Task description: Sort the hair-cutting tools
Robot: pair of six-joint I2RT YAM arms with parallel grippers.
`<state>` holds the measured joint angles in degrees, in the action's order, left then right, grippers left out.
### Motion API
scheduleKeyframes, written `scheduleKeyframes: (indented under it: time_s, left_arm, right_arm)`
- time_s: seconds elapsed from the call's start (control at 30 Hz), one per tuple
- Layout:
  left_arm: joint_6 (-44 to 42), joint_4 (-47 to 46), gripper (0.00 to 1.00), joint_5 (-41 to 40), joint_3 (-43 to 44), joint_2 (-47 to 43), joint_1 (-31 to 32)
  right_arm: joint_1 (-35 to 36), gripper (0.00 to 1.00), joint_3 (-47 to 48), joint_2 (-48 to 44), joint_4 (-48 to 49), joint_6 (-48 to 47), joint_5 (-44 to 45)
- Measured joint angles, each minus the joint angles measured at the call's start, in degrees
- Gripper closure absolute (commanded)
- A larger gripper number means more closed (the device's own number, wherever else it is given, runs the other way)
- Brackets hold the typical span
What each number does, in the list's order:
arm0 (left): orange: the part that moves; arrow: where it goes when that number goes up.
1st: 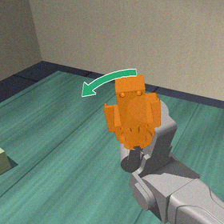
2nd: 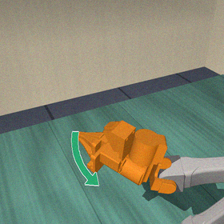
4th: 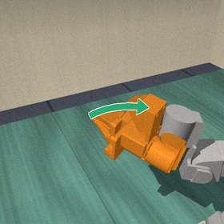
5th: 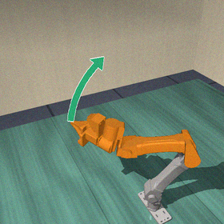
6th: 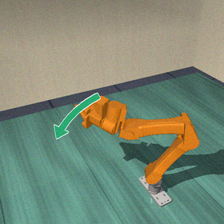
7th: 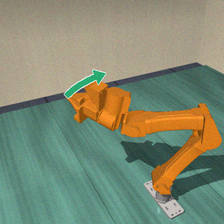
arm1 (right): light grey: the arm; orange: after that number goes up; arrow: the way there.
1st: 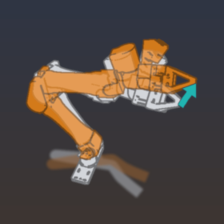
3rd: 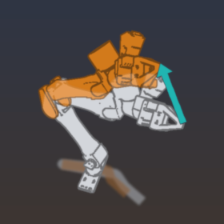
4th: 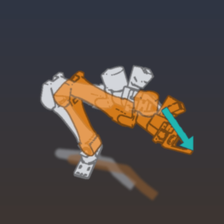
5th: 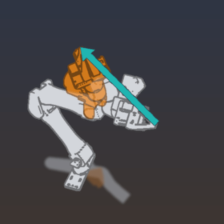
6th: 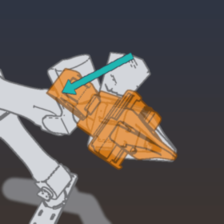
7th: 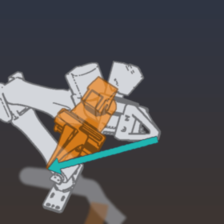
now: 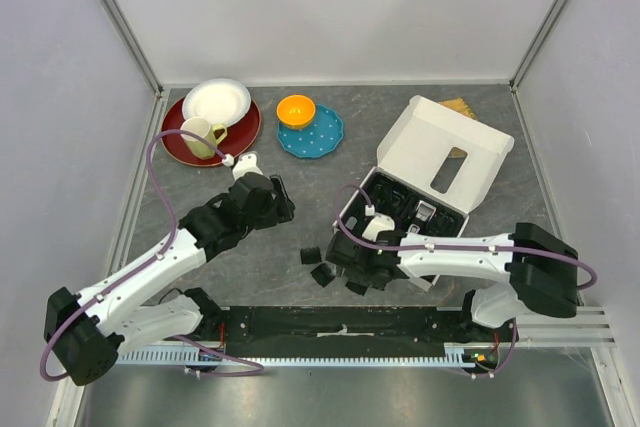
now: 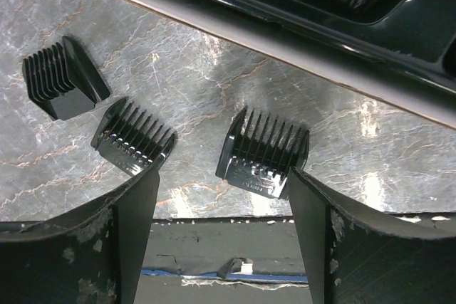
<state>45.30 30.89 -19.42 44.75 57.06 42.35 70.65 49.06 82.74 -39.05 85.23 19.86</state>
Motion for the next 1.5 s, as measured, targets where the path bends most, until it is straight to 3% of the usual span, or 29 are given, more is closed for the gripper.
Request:
scheduleKeyframes:
  time_s: [0.57,1.07,1.5]
  left_arm:
    - [-1.3,0.0,0.23,0.6,0.3,0.5,-2.0]
    - [-1.4,0.0,0.23,1.6,0.3,0.5,-2.4]
    - [-1.4,-0.1,0.23,2.1,-0.2,-0.3,-2.5]
  right_arm:
    - [0.3,0.26,5.5,7.8,-5.7,6.5,1.3]
    - [5.2,0.25,10.8,7.2,-15.0,10.2,11.2]
    - [5.3,0.3,8.3,7.7,-12.1,7.9,11.0]
